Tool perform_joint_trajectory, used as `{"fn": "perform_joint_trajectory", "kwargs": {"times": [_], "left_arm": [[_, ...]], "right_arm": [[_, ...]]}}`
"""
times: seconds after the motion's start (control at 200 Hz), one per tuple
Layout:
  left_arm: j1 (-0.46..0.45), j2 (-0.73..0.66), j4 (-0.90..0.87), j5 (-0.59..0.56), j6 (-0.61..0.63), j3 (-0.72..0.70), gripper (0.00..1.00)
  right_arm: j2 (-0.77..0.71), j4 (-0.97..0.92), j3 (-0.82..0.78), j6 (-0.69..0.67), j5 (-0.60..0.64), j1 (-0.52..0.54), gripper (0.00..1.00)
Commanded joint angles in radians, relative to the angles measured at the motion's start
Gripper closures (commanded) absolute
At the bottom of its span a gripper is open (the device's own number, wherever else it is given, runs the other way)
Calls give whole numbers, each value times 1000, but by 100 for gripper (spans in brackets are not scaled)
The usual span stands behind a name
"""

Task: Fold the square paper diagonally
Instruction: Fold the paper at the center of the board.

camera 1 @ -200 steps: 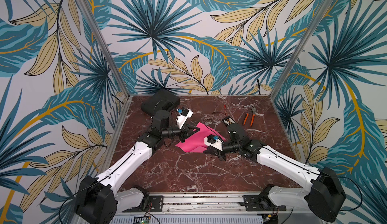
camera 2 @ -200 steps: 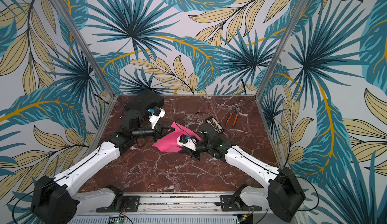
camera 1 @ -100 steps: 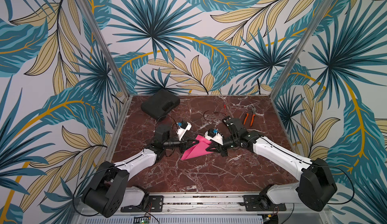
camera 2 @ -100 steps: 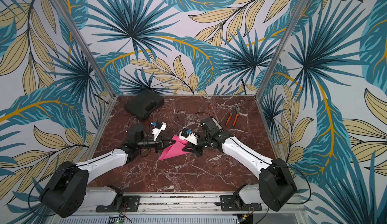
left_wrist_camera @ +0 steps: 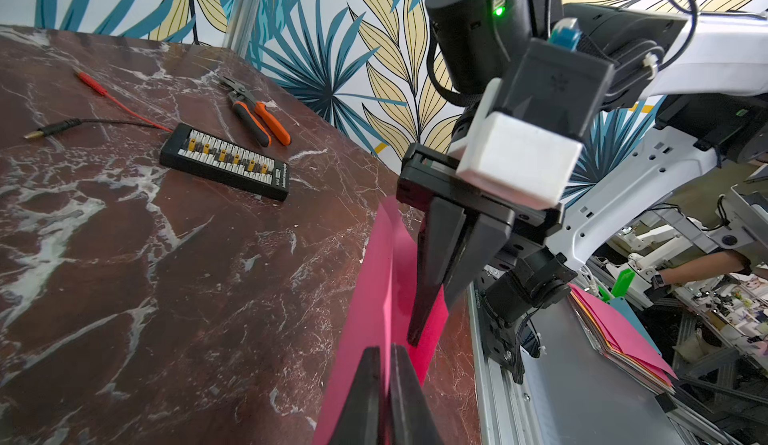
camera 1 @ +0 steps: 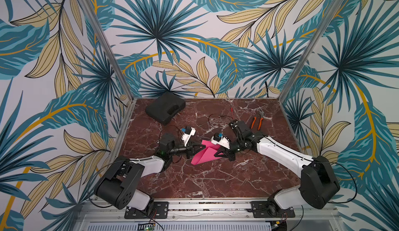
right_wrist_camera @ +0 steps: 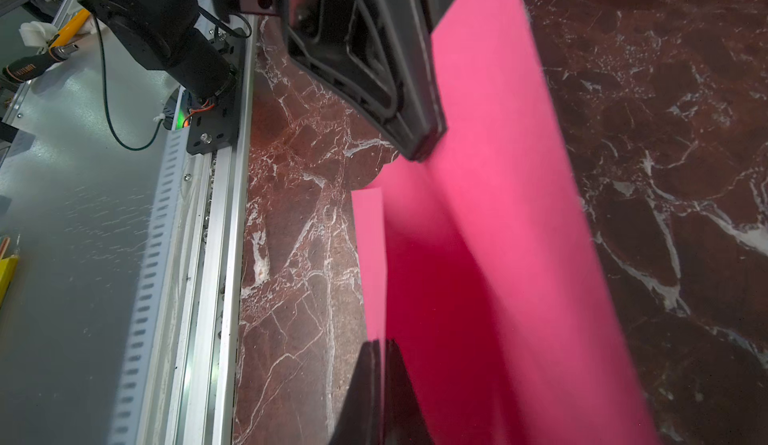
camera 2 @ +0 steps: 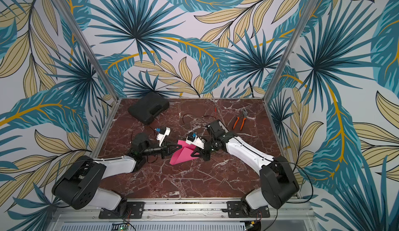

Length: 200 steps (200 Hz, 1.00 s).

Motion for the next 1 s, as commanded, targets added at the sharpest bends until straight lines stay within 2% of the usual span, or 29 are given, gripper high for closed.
{"fn": "perform_joint_trajectory", "kwargs": {"times": [0.0,0.671,0.997], "left_arm": [[-1,10,55,15,-11,-6,90],[-18,23,61,10,-12,-4,83],[-20,17,8,18,16,7,82]], "right_arm": [[16,-37,19,-18,17,-6,100],[70,-59,70,-22,10,-10,100],[86,-66,87,-16,-5,-10,100]]}}
